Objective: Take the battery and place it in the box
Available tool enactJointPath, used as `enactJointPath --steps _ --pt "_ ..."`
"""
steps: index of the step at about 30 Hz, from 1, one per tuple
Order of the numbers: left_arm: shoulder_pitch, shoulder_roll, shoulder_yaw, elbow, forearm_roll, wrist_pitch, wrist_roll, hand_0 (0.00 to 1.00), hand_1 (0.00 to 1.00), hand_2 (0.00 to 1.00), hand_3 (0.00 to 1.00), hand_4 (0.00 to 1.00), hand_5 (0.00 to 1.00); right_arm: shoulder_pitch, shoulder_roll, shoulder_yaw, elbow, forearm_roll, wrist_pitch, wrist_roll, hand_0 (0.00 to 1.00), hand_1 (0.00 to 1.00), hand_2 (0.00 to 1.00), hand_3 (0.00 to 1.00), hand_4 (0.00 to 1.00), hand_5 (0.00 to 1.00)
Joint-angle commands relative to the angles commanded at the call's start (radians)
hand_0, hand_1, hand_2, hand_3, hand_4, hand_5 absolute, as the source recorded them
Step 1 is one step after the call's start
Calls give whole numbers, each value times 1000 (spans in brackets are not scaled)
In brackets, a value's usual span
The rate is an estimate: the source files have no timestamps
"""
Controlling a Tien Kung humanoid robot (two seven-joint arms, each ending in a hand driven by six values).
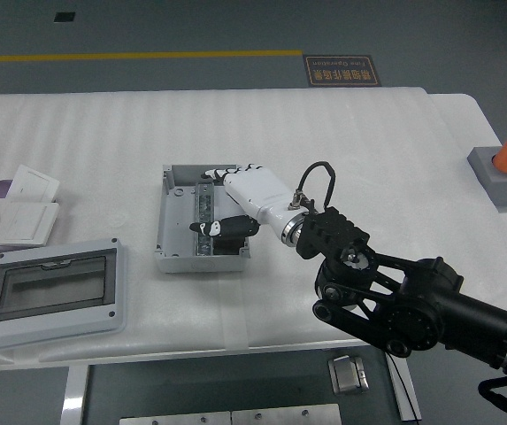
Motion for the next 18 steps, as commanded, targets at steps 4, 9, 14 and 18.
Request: enactJointPath --steps 4,9,14,18 --pt "0 0 -2 0 -1 0 0 632 658 531 582 563 390 9 -53 36 -20 5 -10 -8 845 791 799 908 899 732" --pt "-2 2 -5 0 -1 -1 -1 632 656 530 580 549 387 24 -129 15 -102 33 11 -43 834 774 786 904 899 732" --pt "-2 2 -5 0 -1 -1 -1 632 656 530 580 549 387 10 -159 -24 -164 60 48 -87 834 774 786 904 899 732" --pt "-3 2 -7 0 0 -2 -2 631 657 531 581 564 395 3 -156 -43 -180 66 54 -94 809 758 755 881 891 732"
